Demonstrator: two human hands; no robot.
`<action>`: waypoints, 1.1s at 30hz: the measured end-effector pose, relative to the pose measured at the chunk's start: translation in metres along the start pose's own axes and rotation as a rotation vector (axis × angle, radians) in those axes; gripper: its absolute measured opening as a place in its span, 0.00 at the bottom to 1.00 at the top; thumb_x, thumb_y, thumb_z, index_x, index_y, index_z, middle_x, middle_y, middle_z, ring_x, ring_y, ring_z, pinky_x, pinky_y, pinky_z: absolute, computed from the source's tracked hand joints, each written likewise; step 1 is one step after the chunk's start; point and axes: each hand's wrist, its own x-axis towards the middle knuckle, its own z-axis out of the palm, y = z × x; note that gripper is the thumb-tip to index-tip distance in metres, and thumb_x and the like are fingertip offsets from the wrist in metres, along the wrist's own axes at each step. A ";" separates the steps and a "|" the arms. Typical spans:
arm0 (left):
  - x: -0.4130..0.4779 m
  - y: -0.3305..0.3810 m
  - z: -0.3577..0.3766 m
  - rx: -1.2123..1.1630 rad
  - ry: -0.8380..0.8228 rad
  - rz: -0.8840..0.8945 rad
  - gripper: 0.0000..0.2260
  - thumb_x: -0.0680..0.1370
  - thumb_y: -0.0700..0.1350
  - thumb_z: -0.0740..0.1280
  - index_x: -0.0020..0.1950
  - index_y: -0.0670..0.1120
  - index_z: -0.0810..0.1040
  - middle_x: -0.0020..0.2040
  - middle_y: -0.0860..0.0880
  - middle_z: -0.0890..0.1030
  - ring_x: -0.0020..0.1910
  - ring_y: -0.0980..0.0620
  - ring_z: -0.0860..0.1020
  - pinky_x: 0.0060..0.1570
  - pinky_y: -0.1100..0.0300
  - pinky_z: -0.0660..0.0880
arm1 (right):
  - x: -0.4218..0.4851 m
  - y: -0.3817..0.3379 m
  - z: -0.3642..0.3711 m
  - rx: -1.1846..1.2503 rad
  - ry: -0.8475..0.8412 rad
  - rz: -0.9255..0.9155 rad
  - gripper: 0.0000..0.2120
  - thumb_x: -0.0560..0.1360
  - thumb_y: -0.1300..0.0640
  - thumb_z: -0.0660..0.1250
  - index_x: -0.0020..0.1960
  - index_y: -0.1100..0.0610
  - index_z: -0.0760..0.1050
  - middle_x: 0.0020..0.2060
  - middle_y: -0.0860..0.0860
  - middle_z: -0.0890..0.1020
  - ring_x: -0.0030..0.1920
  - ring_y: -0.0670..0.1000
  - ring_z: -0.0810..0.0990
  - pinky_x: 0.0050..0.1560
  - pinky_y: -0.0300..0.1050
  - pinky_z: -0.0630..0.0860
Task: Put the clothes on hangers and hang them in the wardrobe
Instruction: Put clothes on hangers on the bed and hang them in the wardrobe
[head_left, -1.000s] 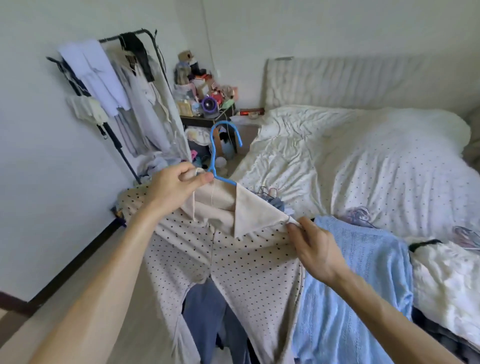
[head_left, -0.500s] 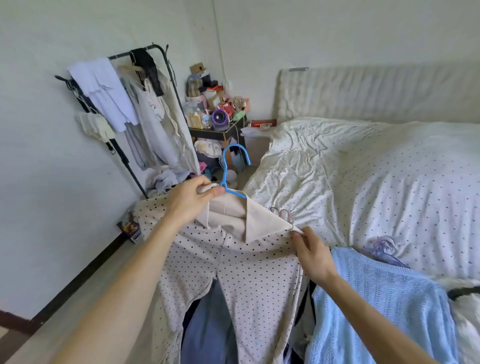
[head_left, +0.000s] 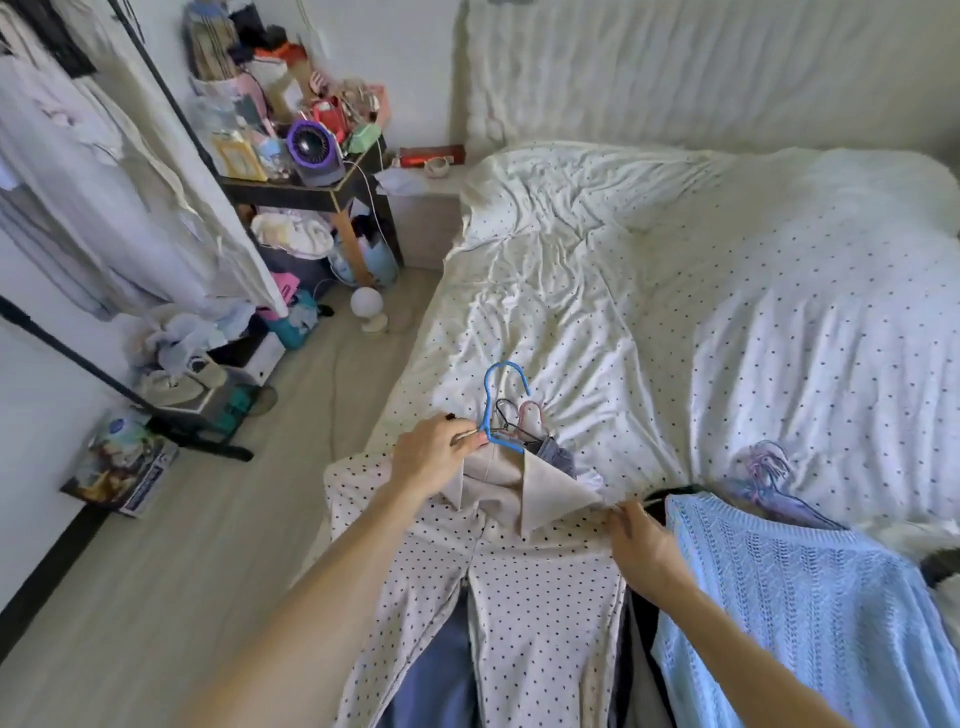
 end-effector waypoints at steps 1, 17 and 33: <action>0.017 -0.009 0.013 0.017 -0.016 -0.004 0.15 0.79 0.62 0.64 0.43 0.53 0.79 0.34 0.53 0.75 0.38 0.52 0.76 0.38 0.57 0.68 | 0.012 0.003 0.007 -0.014 -0.006 0.024 0.04 0.83 0.54 0.56 0.50 0.50 0.68 0.54 0.56 0.80 0.44 0.55 0.72 0.45 0.46 0.66; 0.033 -0.138 0.186 0.088 -0.139 -0.147 0.30 0.80 0.65 0.58 0.79 0.55 0.61 0.79 0.45 0.60 0.78 0.45 0.59 0.73 0.43 0.62 | 0.015 0.098 0.128 -0.187 -0.350 0.340 0.33 0.80 0.49 0.61 0.79 0.51 0.49 0.76 0.57 0.62 0.69 0.59 0.70 0.62 0.51 0.71; -0.342 -0.213 0.193 0.402 -0.345 -0.641 0.14 0.79 0.52 0.66 0.61 0.46 0.75 0.59 0.46 0.77 0.57 0.44 0.76 0.48 0.47 0.76 | -0.165 0.150 0.209 -0.574 -0.586 0.288 0.39 0.73 0.27 0.56 0.73 0.54 0.63 0.71 0.53 0.67 0.68 0.57 0.70 0.63 0.54 0.72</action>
